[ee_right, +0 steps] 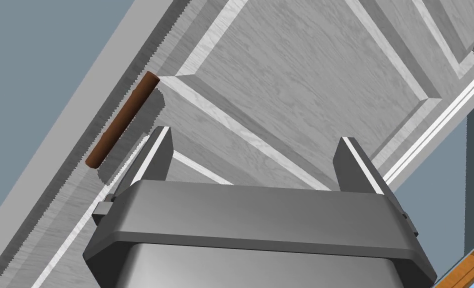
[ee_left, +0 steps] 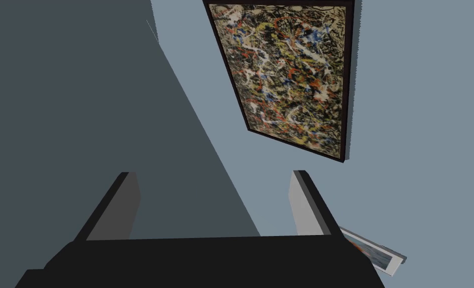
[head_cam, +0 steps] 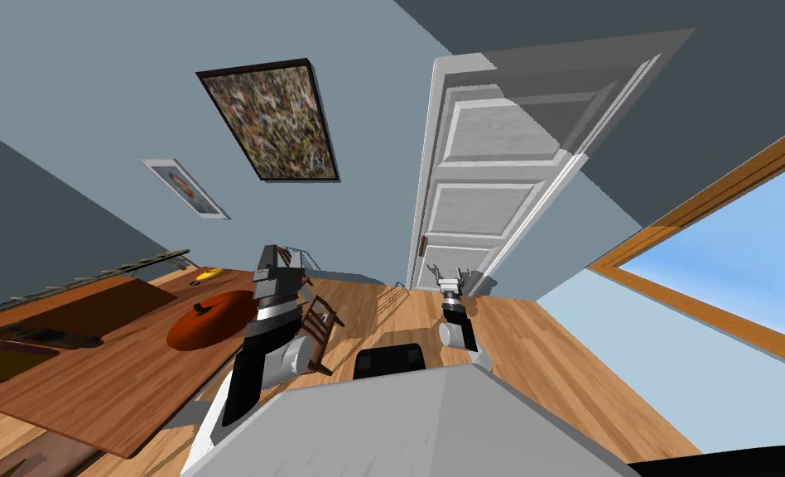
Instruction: Pull the door open
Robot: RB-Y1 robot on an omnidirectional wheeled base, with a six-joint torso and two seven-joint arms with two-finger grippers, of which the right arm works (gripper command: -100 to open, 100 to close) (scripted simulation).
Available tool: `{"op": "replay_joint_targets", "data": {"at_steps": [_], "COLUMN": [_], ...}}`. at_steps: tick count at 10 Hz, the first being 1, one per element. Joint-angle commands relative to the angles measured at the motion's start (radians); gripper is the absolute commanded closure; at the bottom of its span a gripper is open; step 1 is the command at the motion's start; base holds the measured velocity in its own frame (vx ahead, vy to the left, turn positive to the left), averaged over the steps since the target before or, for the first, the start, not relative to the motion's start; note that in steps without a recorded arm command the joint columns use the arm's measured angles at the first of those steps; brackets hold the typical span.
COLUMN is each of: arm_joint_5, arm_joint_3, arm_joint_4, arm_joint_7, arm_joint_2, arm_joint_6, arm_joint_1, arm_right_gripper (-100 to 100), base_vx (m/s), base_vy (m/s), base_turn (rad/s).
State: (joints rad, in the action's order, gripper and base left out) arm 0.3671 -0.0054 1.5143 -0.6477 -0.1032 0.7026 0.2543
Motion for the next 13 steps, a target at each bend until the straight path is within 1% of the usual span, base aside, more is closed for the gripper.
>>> {"op": "replay_joint_targets", "data": {"at_steps": [1, 9, 13], "arm_joint_5": [0.022, 0.119, 0.162], "arm_joint_3": [-0.001, 0.003, 0.004], "arm_joint_4": [-0.038, -0.227, -0.312], "arm_joint_7": [-0.039, -0.21, -0.287], "arm_joint_2": [-0.002, -0.006, -0.006], "arm_joint_6": [0.005, 0.041, 0.057], "arm_joint_1": [-0.012, -0.06, -0.081], "arm_right_gripper": [-100, -100, -100], "base_vx": [0.1, 0.09, 0.081], "base_vy": [-0.025, -0.044, -0.056], "base_turn": [0.124, 0.121, 0.109]}}
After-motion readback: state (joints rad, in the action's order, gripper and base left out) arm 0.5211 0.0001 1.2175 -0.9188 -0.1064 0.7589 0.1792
